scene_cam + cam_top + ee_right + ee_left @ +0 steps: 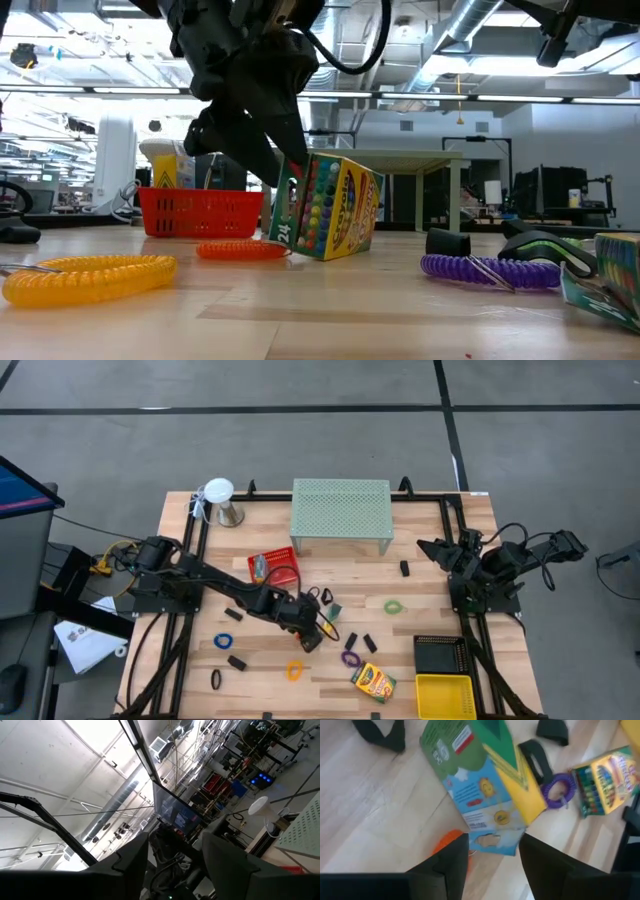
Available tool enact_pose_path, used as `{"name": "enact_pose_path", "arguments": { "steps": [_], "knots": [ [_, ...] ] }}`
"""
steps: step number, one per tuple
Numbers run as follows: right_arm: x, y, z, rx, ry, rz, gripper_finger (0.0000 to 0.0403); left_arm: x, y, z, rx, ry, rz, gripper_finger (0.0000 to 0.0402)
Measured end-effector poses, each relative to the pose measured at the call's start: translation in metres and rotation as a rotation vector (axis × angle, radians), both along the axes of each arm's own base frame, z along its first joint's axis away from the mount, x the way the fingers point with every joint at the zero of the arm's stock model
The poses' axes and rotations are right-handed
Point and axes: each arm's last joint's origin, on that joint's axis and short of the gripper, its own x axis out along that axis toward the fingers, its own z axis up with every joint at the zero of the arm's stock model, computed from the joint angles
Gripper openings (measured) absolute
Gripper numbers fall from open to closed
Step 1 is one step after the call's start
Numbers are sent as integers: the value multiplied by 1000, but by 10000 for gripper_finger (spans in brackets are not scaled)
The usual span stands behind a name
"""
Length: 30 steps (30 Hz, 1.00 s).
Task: Pick & Place Office Desk Supplies
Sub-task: Put the yellow crayon box into the red bin
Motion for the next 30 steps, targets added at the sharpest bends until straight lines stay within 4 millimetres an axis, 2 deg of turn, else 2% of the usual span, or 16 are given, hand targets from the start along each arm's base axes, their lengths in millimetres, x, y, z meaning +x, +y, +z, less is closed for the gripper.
{"name": "enact_pose_path", "arguments": {
  "steps": [5, 11, 14, 19, 26, 30],
  "knots": [
    [0, 0, 0, 0, 4, -2, 182, 3, -1, -5, -1, -6, -31, 127],
    [0, 0, 0, 1, 4, -1, 182, 8, -3, -6, -73, -28, -63, 14],
    [0, 0, 0, 3, 0, -1, 182, 10, -3, -2, -106, -61, -61, 4],
    [0, 0, 0, 3, -1, -1, 182, 15, 8, 21, -138, -187, -12, 1],
    [0, 0, 0, 7, -2, 4, 182, 8, 15, 12, -130, -67, 10, 1],
    [0, 1, 0, 9, -1, 16, 182, 8, 16, 12, -134, -62, 31, 1]
  ]
}}
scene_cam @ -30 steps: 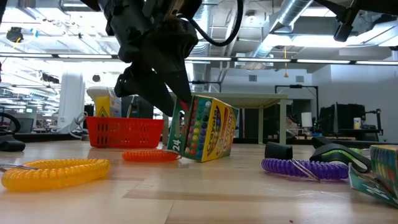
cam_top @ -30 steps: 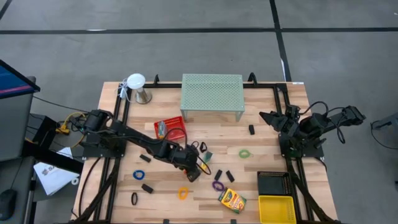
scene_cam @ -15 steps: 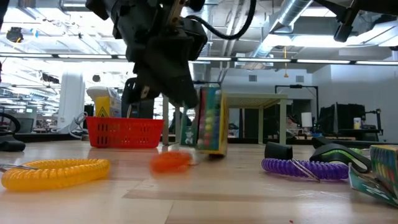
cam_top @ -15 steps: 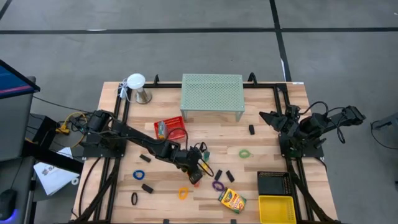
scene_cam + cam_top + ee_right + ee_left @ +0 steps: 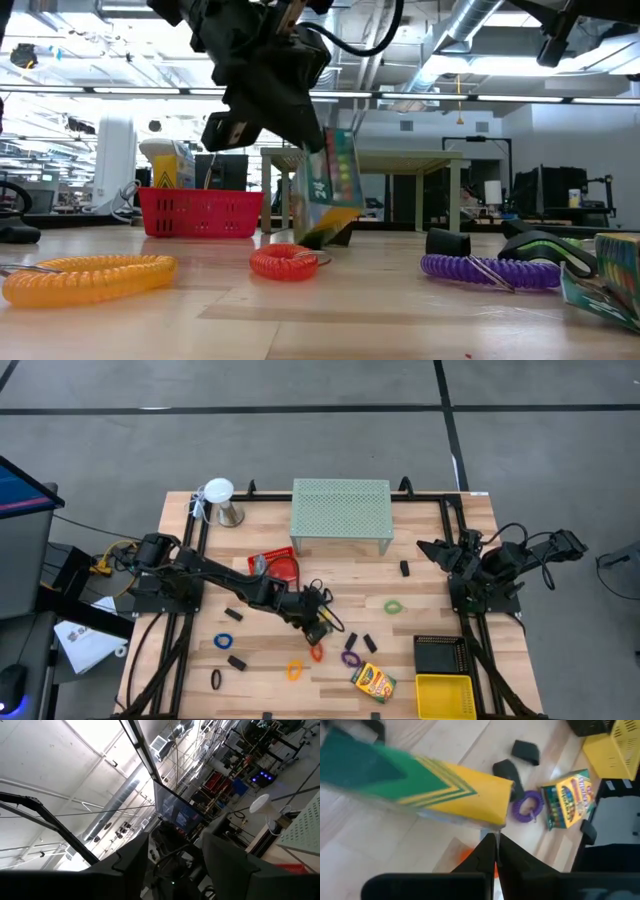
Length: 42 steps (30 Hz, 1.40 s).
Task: Pick & Place Office Desk Supplies
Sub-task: Put the yellow crayon box into the red bin
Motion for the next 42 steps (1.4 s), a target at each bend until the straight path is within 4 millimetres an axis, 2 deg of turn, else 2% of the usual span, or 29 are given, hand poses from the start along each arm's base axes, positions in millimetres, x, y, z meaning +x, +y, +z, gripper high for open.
{"name": "enact_pose_path", "arguments": {
  "steps": [3, 8, 14, 22, 30, 36, 42],
  "knots": [
    [0, 0, 0, 0, 2, 4, 182, 0, 2, 0, -26, 11, 29, 0],
    [0, 0, 0, 0, 3, -2, 182, -2, 5, 10, -60, -7, 51, 0],
    [0, -1, 0, 0, 2, -10, 182, -12, 19, 42, -113, -73, 82, 0],
    [0, -1, 0, 0, 3, -14, 182, -39, 57, 93, -216, -156, 97, 0],
    [0, -1, 0, -1, 3, -14, 182, -76, 101, 121, -236, -156, 96, 0],
    [0, -1, 0, -1, 4, -15, 182, -95, 141, 127, -255, -185, 117, 0],
    [1, -1, -1, -3, 9, -15, 182, -116, 173, 102, -349, -156, 120, 0]
  ]
}}
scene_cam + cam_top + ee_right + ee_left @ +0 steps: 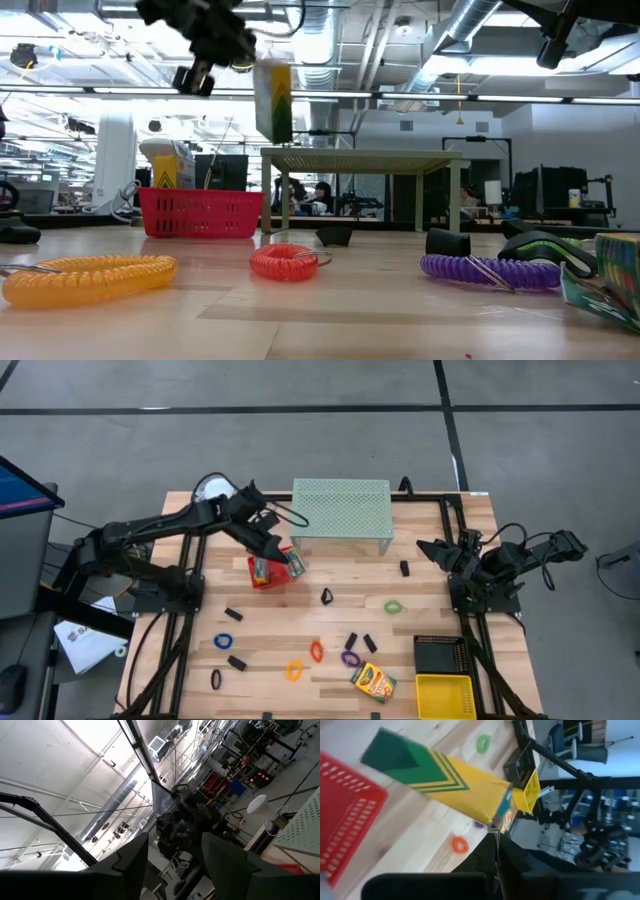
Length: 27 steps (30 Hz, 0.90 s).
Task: Pick & Place Office Desk Supplies
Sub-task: Put the yellow crayon box into the red bin
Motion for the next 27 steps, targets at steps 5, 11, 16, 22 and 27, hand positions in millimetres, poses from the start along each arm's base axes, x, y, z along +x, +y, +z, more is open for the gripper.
{"name": "enact_pose_path", "arguments": {
  "steps": [5, 11, 16, 22, 27],
  "knots": [
    [0, 0, 0, 2, 1, -4, 182, -13, 19, -19, -46, -25, -32, 0],
    [0, -1, 0, 8, 4, -18, 182, -23, 34, -28, -61, -91, -25, 0],
    [0, -1, 0, 12, 7, -27, 182, -29, 39, -37, -77, -106, -35, 0],
    [0, -1, -2, 11, 21, -34, 182, -36, 44, -49, -68, -110, -35, 0],
    [0, -1, -2, 11, 21, -34, 182, -41, 45, -57, -82, -103, -25, 0]
  ]
}}
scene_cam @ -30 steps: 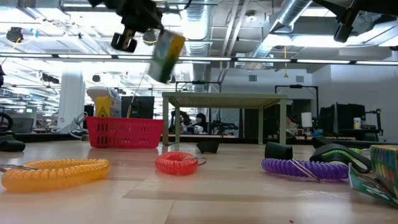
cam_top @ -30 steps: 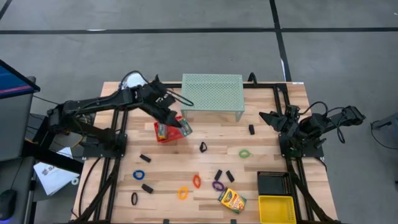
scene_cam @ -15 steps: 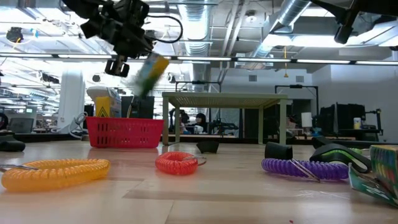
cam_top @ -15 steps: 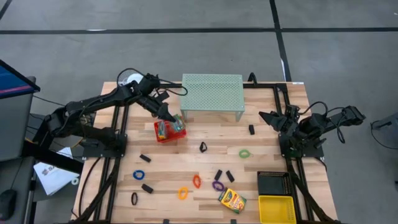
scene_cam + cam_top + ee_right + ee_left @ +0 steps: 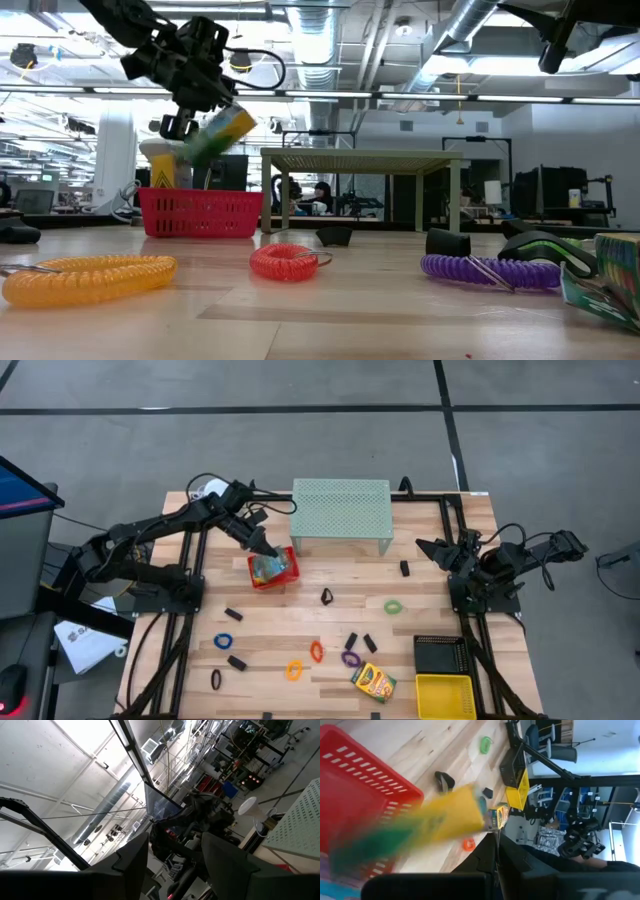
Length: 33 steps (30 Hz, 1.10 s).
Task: Pick & Place Office Desk Supplies
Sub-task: Put the yellow crayon box into the red bin
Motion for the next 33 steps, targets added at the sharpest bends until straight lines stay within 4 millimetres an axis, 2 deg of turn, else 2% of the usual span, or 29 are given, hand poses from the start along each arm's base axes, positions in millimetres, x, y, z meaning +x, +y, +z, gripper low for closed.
{"name": "enact_pose_path", "arguments": {
  "steps": [33],
  "knots": [
    [0, 0, 0, 4, 2, -9, 182, 1, 2, -2, 104, -27, -4, 0]
  ]
}}
